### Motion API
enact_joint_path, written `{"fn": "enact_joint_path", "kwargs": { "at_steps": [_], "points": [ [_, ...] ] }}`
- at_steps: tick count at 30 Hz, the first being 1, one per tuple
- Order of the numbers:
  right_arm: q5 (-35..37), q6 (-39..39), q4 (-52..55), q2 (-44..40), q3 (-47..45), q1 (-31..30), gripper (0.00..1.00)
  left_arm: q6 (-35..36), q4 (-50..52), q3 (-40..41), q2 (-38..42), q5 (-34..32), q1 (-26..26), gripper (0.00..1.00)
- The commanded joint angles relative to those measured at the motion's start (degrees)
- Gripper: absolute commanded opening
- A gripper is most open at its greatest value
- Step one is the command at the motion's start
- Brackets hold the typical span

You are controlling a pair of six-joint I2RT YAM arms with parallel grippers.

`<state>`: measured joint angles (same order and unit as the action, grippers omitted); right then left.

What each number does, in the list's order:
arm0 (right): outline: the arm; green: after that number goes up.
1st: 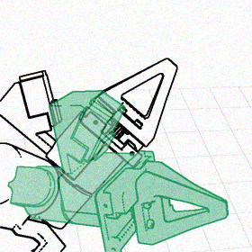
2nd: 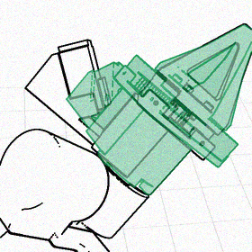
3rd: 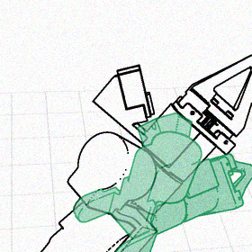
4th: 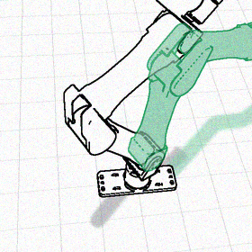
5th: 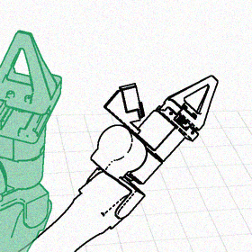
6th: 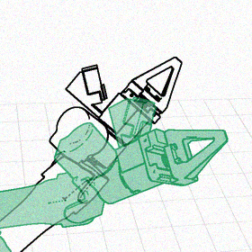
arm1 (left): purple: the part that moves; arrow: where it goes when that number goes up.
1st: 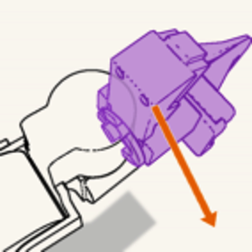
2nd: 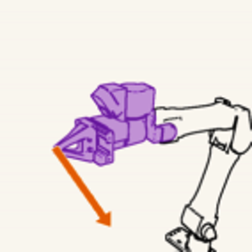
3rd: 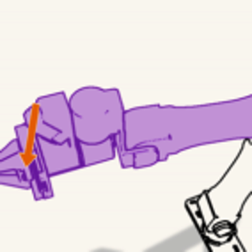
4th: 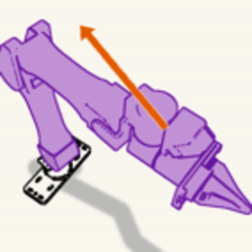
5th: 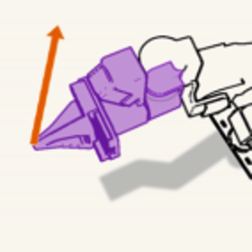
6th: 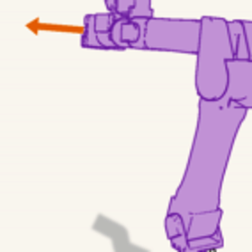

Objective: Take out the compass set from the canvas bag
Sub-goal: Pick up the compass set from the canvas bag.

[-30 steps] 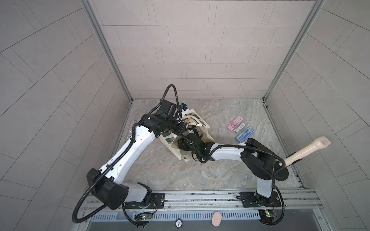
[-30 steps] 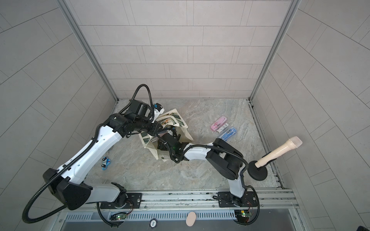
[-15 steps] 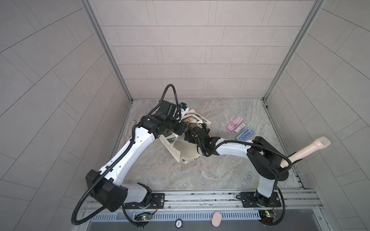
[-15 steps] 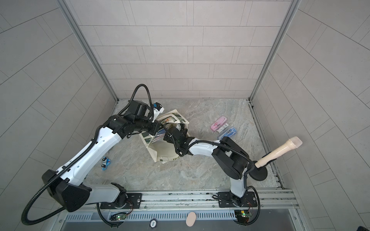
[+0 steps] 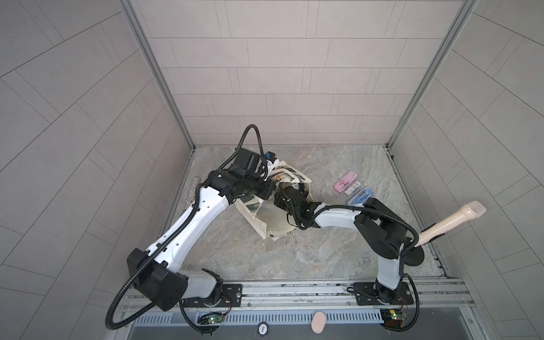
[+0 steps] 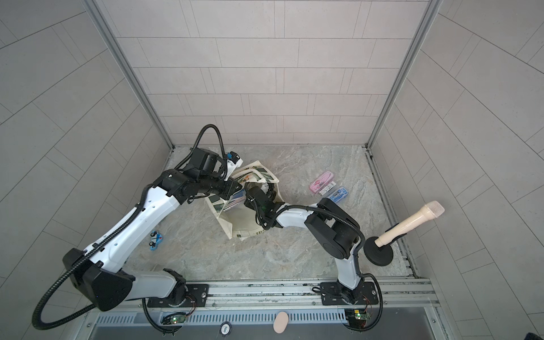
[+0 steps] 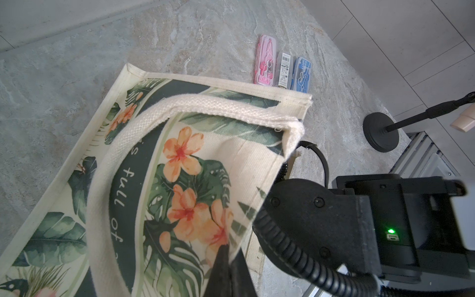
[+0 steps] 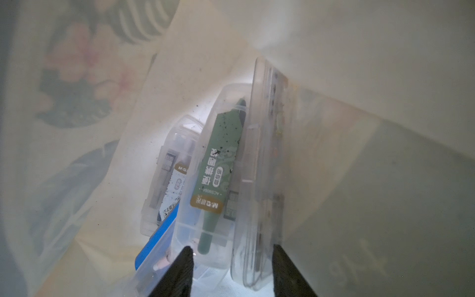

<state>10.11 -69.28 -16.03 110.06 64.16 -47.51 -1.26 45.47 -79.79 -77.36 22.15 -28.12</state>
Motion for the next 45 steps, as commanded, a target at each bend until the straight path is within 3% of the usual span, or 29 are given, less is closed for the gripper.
{"fn": "enact_joint_path", "kwargs": {
  "at_steps": [1, 2, 4, 6, 13, 17, 23, 29, 32, 36, 39, 45],
  "points": [
    [0.97, -1.3, 1.7, 0.68, 0.71, 1.54, 0.46, 0.3, 1.38, 0.77, 1.47, 1.23, -0.02, 0.0],
    [0.97, -1.45, 2.64, 0.68, 0.78, 1.62, 0.46, 0.29, 1.41, 0.78, 1.43, 1.23, -0.04, 0.0],
    [1.22, -2.03, 4.66, 0.51, 0.86, 1.8, 0.34, 0.29, 1.38, 0.6, 1.26, 1.26, -0.05, 0.0],
    [1.58, -1.87, 7.41, 0.33, 1.52, 1.8, 0.32, 0.29, 1.37, 0.51, 1.17, 1.2, -0.04, 0.0],
    [2.24, -0.27, 16.78, 0.95, 5.57, 1.97, 0.55, -0.13, 0.99, 0.57, 1.66, 0.99, -0.02, 0.0],
    [2.89, -0.02, 18.63, 1.03, 6.15, 2.32, 0.6, -0.33, 0.65, 1.06, 1.93, 1.05, -0.03, 0.0],
    [3.04, -0.33, 19.83, 1.95, 7.1, 3.36, 0.42, -0.25, 0.54, 1.3, 2.13, 1.23, -0.09, 0.0],
    [2.38, -0.34, 20.34, 2.87, 8.07, 4.0, 0.39, -0.24, 0.55, 1.57, 2.48, 1.18, -0.09, 0.0],
    [2.37, -0.4, 20.88, 3.22, 8.65, 4.09, 0.32, -0.24, 0.67, 1.5, 2.53, 1.18, -0.07, 0.0],
    [2.56, -0.2, 21.84, 3.58, 9.46, 4.18, 0.33, -0.14, 0.71, 1.57, 2.68, 1.14, -0.09, 0.0],
    [2.68, 0.56, 21.41, 3.45, 9.46, 4.18, 0.23, -0.15, 0.84, 1.61, 2.65, 1.14, -0.02, 0.0],
    [3.71, 3.98, 19.78, 2.71, 9.34, 4.18, 0.27, -0.14, 0.88, 1.57, 2.83, 1.05, -0.05, 0.0]
  ]
}}
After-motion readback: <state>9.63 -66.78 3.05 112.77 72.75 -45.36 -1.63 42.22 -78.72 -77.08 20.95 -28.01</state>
